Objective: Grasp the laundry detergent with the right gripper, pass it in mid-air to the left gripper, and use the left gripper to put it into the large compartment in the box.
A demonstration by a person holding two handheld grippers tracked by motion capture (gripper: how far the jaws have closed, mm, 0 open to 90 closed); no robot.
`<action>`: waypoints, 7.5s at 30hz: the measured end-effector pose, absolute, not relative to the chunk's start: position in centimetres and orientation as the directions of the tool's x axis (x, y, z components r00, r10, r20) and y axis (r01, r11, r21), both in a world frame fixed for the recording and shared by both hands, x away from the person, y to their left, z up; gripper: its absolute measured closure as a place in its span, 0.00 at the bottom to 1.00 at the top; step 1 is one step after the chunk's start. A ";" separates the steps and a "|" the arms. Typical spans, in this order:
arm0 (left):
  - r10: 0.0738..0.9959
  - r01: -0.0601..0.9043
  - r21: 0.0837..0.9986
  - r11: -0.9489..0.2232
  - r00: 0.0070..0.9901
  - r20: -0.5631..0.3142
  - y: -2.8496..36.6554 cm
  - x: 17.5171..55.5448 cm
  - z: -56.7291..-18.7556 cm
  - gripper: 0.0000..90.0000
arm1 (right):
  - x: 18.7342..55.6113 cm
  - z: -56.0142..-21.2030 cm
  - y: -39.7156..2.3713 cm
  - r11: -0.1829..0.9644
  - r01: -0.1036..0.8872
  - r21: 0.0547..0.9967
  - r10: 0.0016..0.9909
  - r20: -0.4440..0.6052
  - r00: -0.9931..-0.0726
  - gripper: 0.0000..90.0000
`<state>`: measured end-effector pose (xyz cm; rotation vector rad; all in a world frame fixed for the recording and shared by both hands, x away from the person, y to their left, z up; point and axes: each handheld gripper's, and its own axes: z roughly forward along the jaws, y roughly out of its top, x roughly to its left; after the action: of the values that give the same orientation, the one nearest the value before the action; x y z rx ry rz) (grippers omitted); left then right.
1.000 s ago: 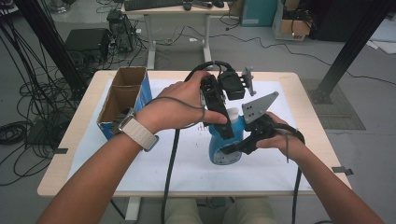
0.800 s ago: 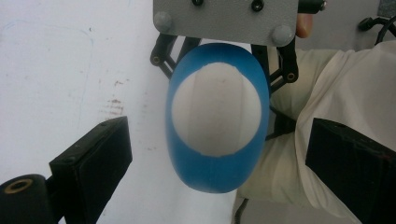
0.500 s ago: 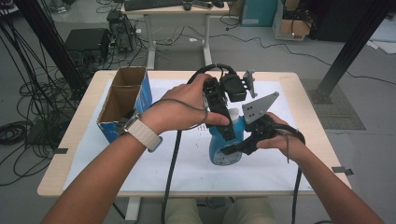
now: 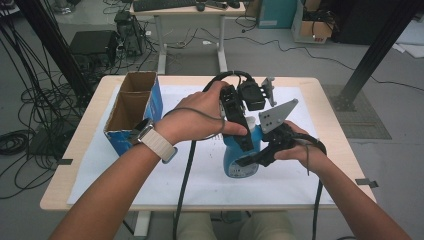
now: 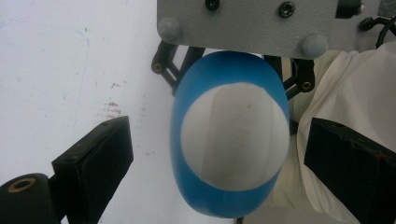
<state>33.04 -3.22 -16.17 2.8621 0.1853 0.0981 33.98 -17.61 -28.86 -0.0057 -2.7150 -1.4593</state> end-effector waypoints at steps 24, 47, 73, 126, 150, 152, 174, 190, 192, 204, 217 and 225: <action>0.124 0.117 0.260 -0.959 0.992 0.010 -4.2 33.3 -17.5 0.21 | 33.9 -28.9 -17.7 0.555 0.020 0.831 -0.022 0.039 -0.999 0.48; 0.065 0.064 0.221 -0.973 0.998 -0.004 -4.6 33.4 -17.8 0.41 | 33.8 -29.2 -17.6 0.563 0.016 0.826 -0.034 0.043 -0.998 0.48; 0.062 0.060 0.215 -0.975 0.998 0.005 -4.6 33.3 -17.9 0.42 | 33.7 -29.2 -17.6 0.574 0.013 0.819 -0.026 0.034 -0.999 0.48; 0.058 0.055 0.231 -0.972 0.998 0.008 -4.5 33.5 -17.5 0.42 | 33.9 -28.7 -17.7 0.581 0.007 0.814 -0.024 0.026 -0.999 0.48; 0.048 0.037 0.234 -0.972 0.998 0.038 -4.7 33.7 -16.8 0.42 | 34.3 -27.9 -18.0 0.587 -0.012 0.810 -0.014 -0.005 -1.000 0.48; 0.048 0.037 0.232 -0.972 0.998 0.041 -4.8 33.6 -16.8 0.42 | 34.3 -27.9 -18.0 0.590 -0.011 0.807 -0.009 -0.007 -1.000 0.48; 0.047 0.035 0.235 -0.971 0.998 0.044 -4.7 33.7 -16.6 0.42 | 34.4 -27.6 -17.9 0.592 -0.024 0.806 -0.010 -0.022 -1.000 0.48; 0.049 0.036 0.243 -0.969 0.998 0.046 -4.7 33.7 -16.6 0.42 | 34.3 -27.5 -17.9 0.598 -0.019 0.801 -0.007 -0.018 -1.000 0.48; 0.050 0.037 0.244 -0.969 0.998 0.045 -4.7 33.6 -16.6 0.42 | 34.3 -27.5 -18.0 0.598 -0.017 0.801 -0.005 -0.017 -1.000 0.48; 0.049 0.038 0.241 -0.970 0.998 0.043 -4.6 33.7 -16.5 0.42 | 34.3 -27.5 -18.0 0.598 -0.015 0.801 -0.006 -0.014 -1.000 0.48; 0.051 0.040 0.239 -0.970 0.998 0.040 -4.5 33.7 -16.6 0.42 | 34.3 -27.5 -17.9 0.599 -0.016 0.801 -0.009 -0.013 -1.000 0.48; 0.050 0.038 0.242 -0.969 0.998 0.044 -4.5 33.6 -16.6 0.42 | 34.3 -27.5 -17.9 0.599 -0.020 0.800 -0.011 -0.017 -1.000 0.48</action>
<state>33.65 -4.54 -16.62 2.8963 0.0642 0.0721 34.33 -17.86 -27.52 0.0278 -2.8179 -1.4104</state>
